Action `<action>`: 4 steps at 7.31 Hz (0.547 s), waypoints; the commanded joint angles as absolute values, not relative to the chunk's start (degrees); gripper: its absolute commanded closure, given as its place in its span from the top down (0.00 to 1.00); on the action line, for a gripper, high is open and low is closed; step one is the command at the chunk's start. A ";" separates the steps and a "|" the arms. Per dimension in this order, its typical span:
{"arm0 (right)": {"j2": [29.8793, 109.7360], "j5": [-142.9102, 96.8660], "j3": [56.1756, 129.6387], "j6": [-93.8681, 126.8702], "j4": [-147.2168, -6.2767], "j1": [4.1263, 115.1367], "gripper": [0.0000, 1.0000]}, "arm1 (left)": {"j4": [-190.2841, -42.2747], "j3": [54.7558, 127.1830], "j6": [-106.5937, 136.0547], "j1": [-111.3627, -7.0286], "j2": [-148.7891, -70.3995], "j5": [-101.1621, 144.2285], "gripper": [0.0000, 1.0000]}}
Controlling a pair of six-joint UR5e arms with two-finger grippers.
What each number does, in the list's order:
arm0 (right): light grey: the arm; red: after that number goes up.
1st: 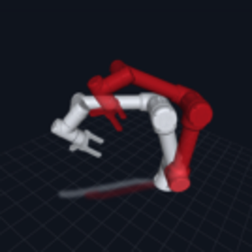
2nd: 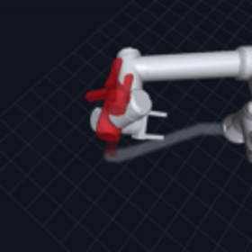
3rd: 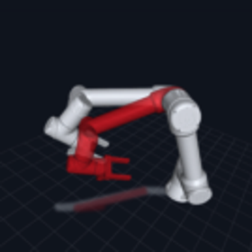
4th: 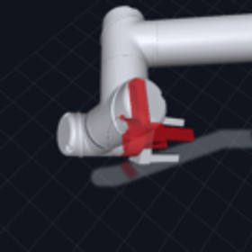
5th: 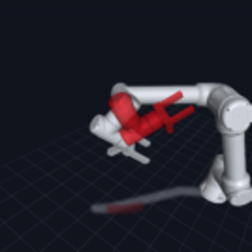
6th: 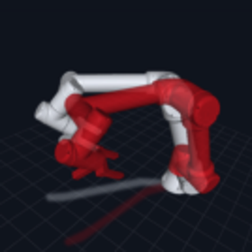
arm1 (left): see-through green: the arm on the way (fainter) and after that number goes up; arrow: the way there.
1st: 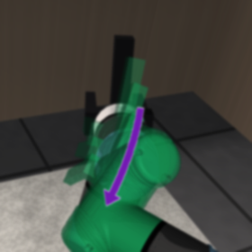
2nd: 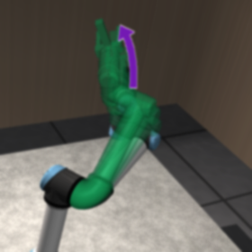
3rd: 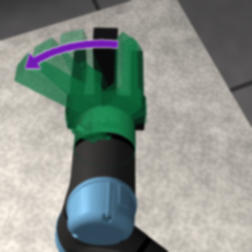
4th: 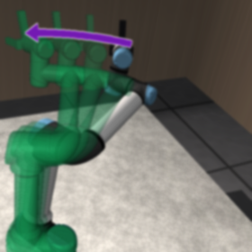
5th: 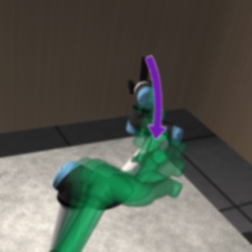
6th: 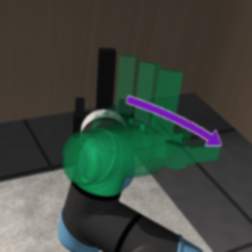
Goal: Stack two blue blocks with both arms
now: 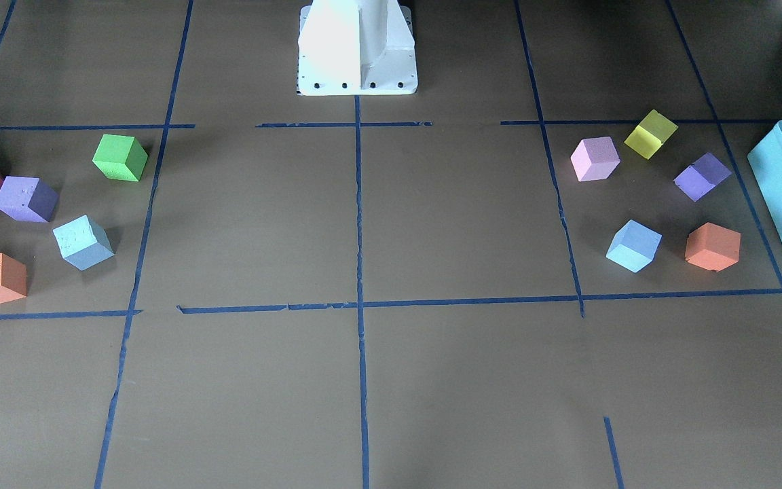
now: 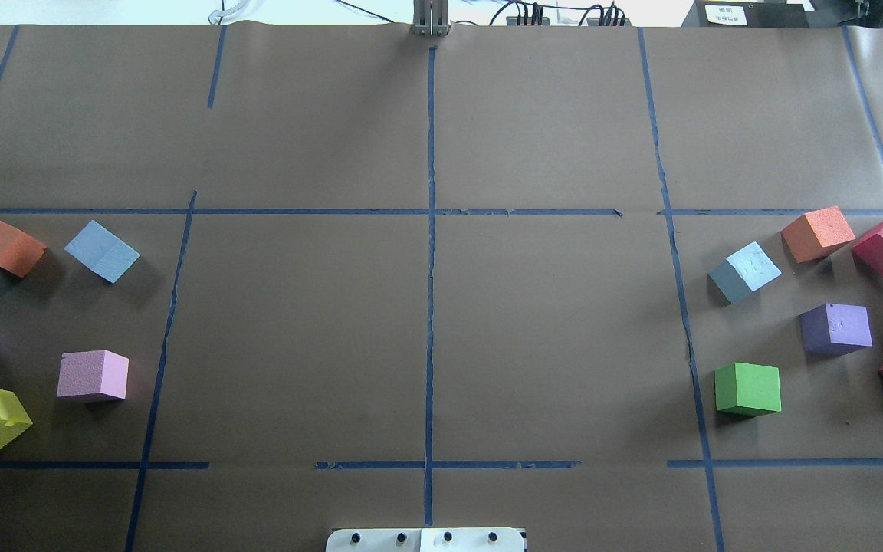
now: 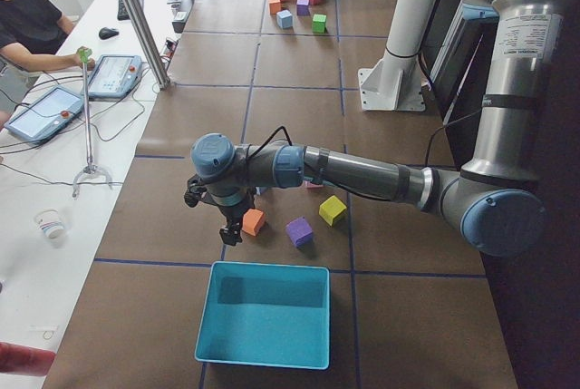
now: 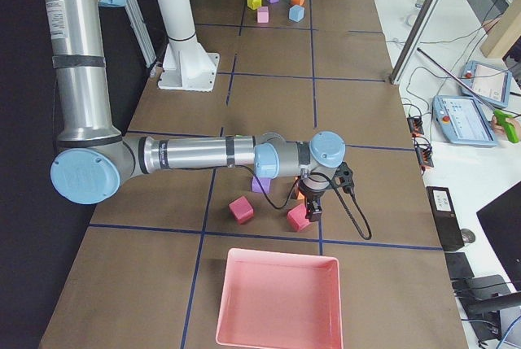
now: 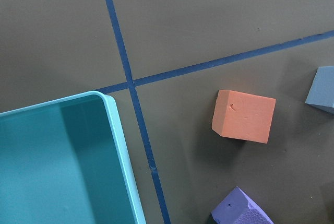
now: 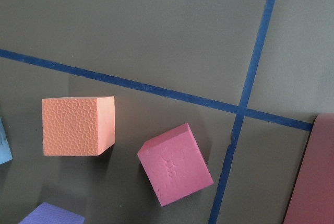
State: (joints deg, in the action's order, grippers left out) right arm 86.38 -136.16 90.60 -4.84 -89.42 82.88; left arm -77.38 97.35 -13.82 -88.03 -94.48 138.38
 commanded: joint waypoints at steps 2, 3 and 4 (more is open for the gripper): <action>87.10 -137.37 91.23 -4.92 -89.30 82.88 1.00 | -71.55 101.86 -13.71 -87.98 -93.08 135.27 1.00; 87.10 -137.37 91.32 -5.01 -89.30 82.88 1.00 | -71.54 103.08 -13.62 -88.07 -92.99 135.26 1.00; 87.01 -137.29 90.97 -5.53 -89.21 82.88 1.00 | -72.24 104.05 -13.36 -87.81 -90.81 136.05 1.00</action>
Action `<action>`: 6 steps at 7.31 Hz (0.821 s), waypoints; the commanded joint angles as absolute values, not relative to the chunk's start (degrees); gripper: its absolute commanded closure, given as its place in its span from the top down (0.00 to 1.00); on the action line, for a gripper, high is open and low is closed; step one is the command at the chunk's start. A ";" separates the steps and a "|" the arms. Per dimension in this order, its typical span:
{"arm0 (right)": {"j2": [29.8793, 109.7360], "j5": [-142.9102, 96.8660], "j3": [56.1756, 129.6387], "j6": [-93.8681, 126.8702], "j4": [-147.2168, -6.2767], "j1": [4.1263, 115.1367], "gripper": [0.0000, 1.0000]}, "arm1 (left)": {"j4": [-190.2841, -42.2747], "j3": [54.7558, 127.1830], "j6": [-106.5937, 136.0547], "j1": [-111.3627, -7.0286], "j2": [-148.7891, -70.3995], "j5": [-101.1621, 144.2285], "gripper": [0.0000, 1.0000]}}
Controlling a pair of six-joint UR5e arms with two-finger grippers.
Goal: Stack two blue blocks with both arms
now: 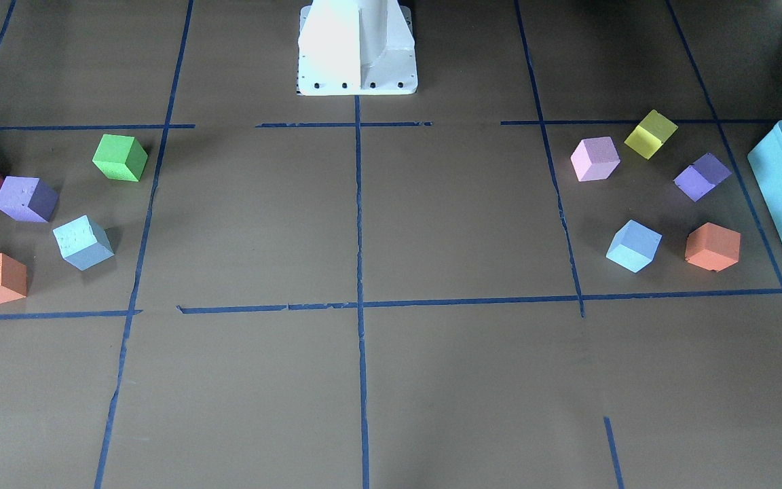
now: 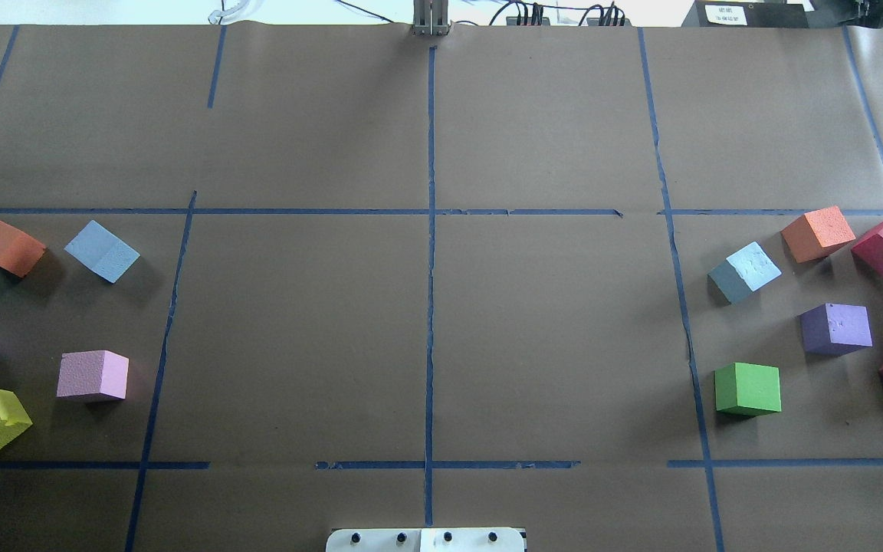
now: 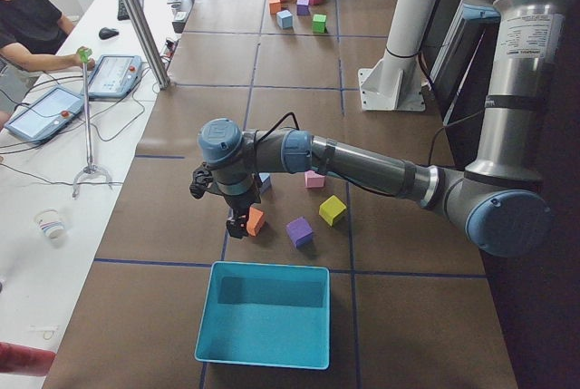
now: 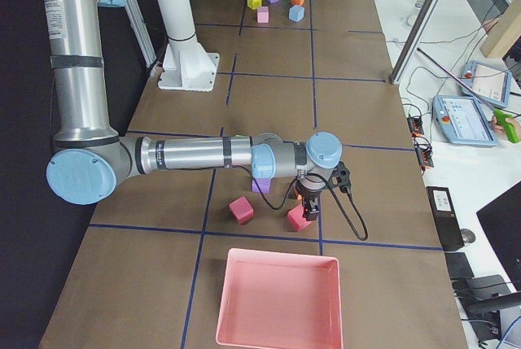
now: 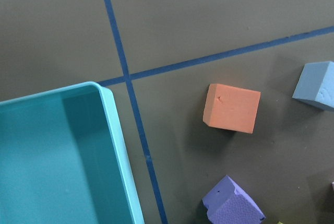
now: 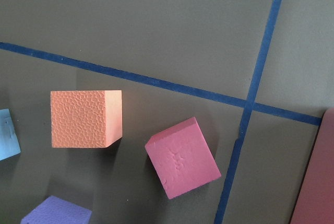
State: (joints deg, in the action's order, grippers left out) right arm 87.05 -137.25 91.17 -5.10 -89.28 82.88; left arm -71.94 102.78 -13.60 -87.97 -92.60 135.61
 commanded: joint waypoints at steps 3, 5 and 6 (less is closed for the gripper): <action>87.80 -139.20 91.49 -4.84 -82.30 82.01 1.00 | -73.55 104.15 -13.53 -86.66 -91.14 136.05 1.00; 87.72 -142.30 92.63 3.70 -72.92 77.13 1.00 | -74.79 104.58 -13.45 -86.66 -90.97 136.40 1.00; 87.19 -138.12 93.42 14.74 -64.68 71.95 1.00 | -74.79 103.81 -13.71 -86.49 -91.05 136.67 1.00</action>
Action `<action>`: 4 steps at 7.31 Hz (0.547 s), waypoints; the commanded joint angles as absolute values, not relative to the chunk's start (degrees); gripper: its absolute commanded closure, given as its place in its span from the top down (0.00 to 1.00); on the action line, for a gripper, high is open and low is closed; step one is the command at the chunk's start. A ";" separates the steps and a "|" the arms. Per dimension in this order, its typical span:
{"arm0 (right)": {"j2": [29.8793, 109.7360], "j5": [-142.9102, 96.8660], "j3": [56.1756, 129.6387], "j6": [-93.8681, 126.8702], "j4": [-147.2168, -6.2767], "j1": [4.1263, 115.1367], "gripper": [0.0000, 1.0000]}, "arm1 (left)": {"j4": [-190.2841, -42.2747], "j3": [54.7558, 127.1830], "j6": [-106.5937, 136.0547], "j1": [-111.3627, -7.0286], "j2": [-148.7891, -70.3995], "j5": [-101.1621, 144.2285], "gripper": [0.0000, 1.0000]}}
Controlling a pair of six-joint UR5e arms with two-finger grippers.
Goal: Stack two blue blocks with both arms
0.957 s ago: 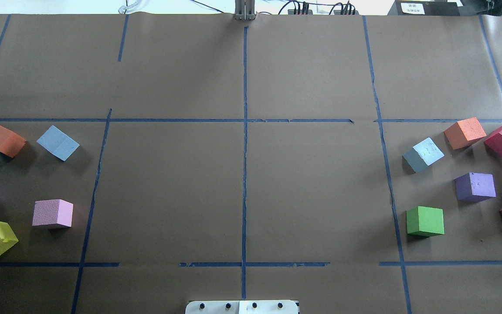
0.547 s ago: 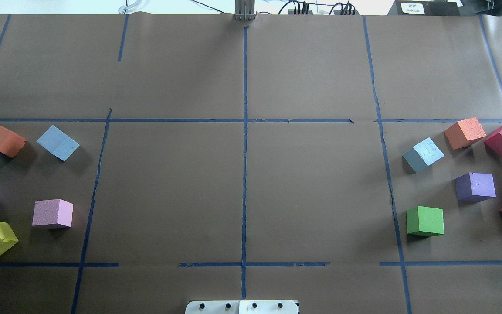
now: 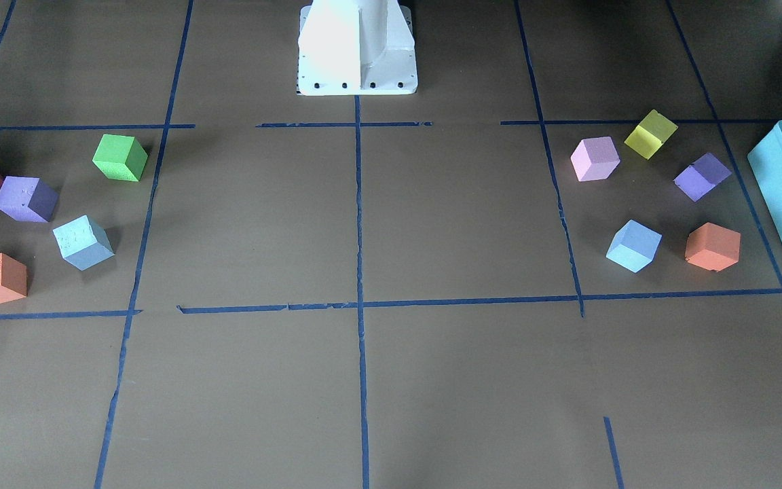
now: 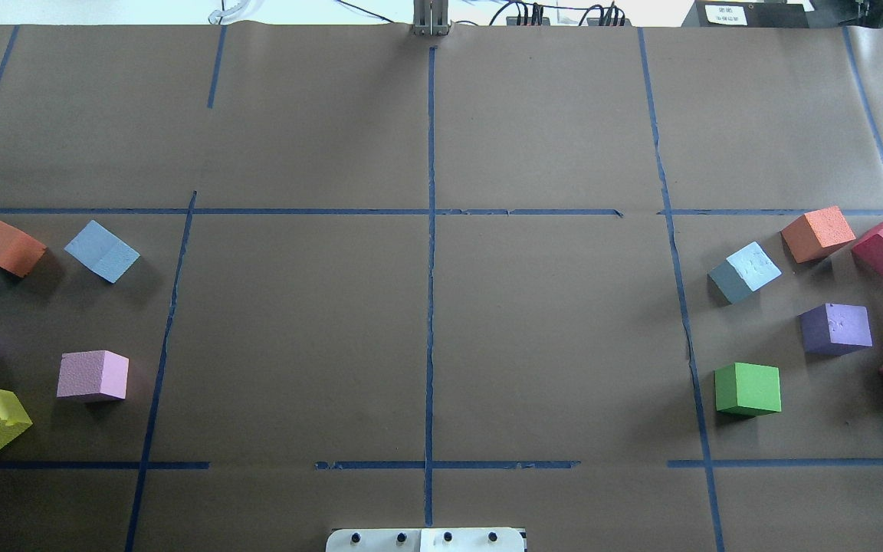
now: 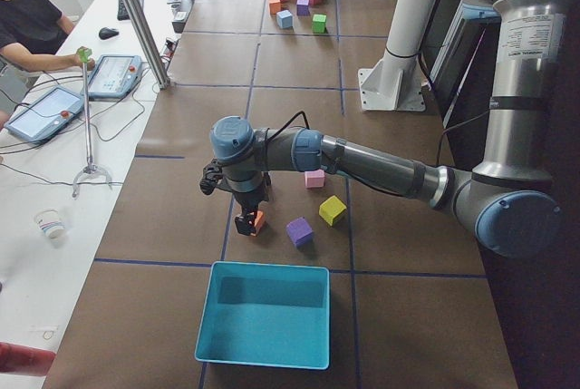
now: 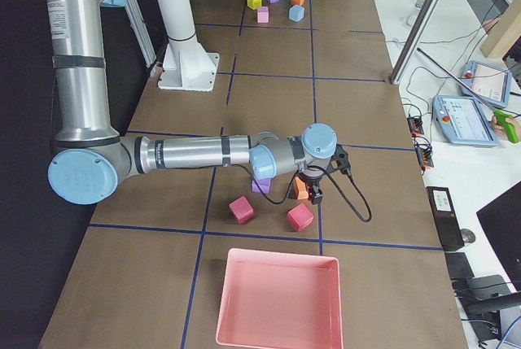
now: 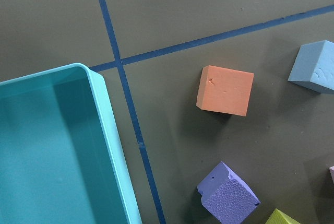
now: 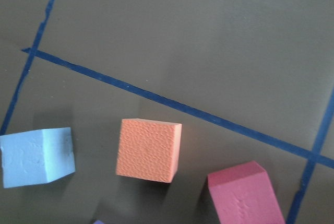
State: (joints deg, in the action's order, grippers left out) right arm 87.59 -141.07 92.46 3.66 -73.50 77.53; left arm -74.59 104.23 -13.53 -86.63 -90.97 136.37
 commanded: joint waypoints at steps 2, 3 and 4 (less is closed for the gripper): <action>86.84 -129.74 94.13 29.67 -55.92 62.44 0.99 | -77.24 103.10 -13.71 -85.96 -91.23 136.84 1.00; 86.75 -126.94 95.09 29.71 -55.90 57.70 0.98 | -77.43 103.01 -13.71 -85.96 -91.06 139.54 1.00; 86.75 -123.09 96.40 29.62 -56.07 54.52 0.97 | -77.43 103.01 -13.71 -85.43 -90.88 141.57 1.00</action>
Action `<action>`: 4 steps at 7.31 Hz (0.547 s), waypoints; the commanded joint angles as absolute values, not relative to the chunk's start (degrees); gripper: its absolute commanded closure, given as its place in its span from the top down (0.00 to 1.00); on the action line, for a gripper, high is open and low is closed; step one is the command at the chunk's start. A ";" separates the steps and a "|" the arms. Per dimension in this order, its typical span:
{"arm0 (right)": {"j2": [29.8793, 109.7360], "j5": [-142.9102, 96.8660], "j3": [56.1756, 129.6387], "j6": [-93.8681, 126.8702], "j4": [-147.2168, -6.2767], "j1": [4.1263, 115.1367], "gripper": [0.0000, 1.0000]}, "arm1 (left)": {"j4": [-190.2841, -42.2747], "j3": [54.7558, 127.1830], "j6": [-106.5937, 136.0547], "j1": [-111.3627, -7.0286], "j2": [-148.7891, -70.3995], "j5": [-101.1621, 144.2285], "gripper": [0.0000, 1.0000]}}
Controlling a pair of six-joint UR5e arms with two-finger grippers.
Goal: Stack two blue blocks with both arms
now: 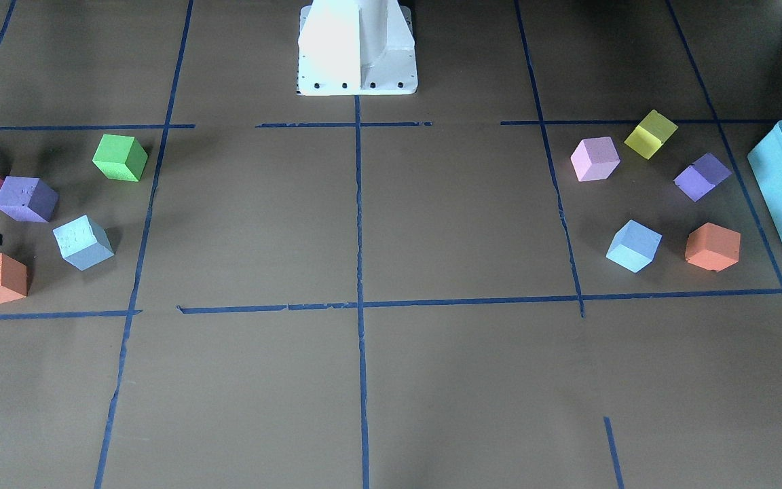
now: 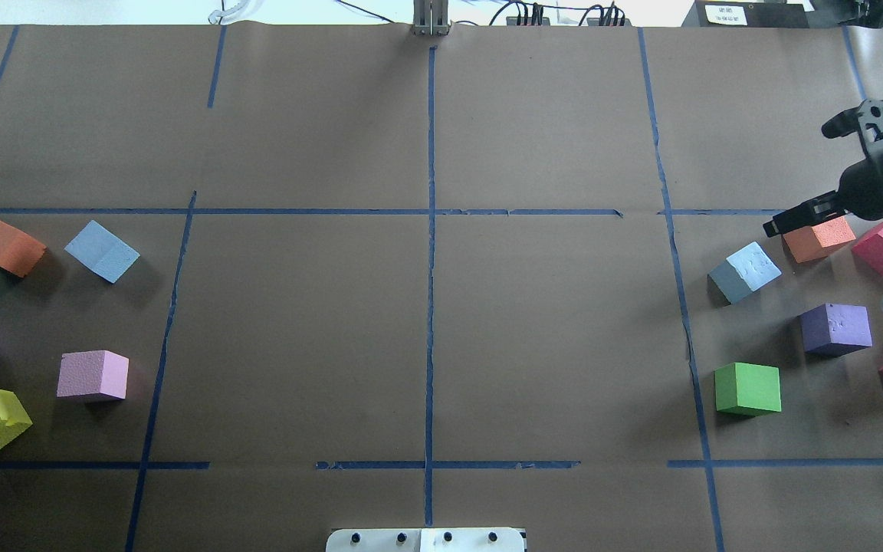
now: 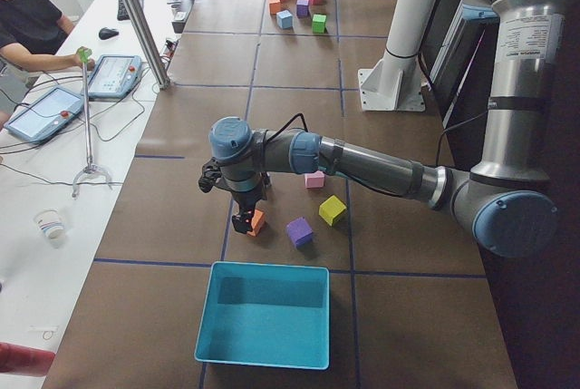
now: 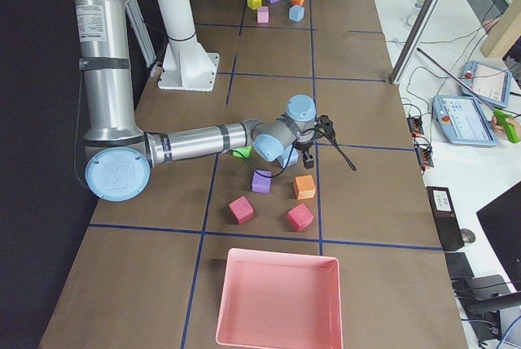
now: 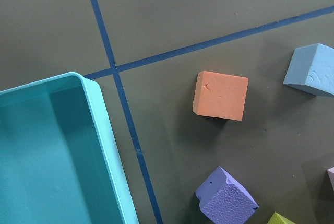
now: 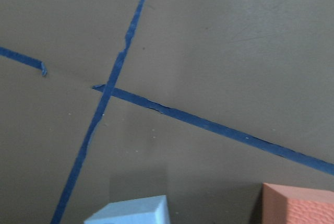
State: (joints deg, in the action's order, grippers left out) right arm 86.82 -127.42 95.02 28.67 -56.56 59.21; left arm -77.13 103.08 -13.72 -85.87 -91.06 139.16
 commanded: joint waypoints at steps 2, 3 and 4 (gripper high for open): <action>87.88 -122.96 97.12 29.36 -55.99 53.44 0.97 | -77.61 103.36 -13.62 -84.81 -90.79 141.77 1.00; 88.24 -122.18 96.95 29.36 -55.99 51.96 0.96 | -77.61 103.27 -13.62 -84.81 -90.79 141.77 1.00; 88.33 -120.17 96.68 29.36 -55.99 50.38 0.96 | -77.61 103.45 -13.62 -84.81 -90.79 141.85 1.00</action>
